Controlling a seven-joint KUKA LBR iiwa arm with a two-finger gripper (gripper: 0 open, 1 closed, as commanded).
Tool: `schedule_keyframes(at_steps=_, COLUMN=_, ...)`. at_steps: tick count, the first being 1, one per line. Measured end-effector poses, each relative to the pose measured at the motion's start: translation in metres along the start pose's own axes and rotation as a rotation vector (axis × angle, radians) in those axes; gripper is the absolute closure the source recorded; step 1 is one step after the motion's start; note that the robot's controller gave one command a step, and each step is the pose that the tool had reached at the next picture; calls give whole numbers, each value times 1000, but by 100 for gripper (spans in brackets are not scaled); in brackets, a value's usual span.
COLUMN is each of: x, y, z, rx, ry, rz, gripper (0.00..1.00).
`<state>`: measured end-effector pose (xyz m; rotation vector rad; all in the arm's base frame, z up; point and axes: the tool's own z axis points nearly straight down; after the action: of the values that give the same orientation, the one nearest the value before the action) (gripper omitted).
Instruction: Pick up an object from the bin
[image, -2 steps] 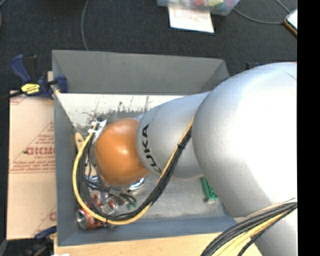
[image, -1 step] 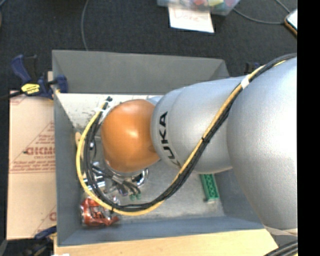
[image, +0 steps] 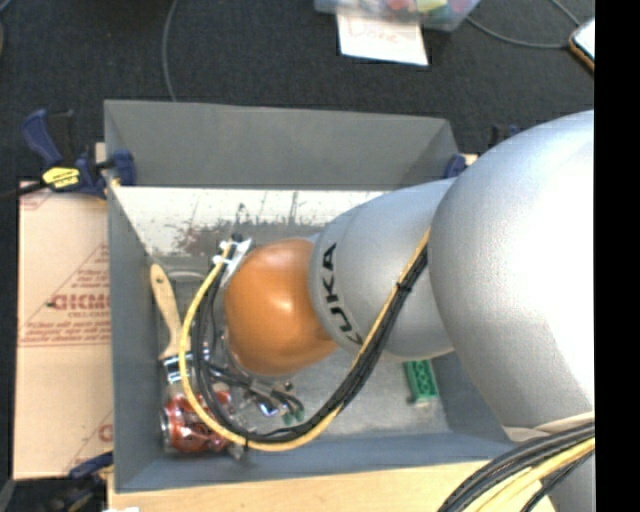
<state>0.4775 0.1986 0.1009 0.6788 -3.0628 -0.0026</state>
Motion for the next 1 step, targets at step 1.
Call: schedule_keyframes(at_steps=1, x=-18, y=28, z=27, rx=6, ry=-31, rz=-106, gripper=0)
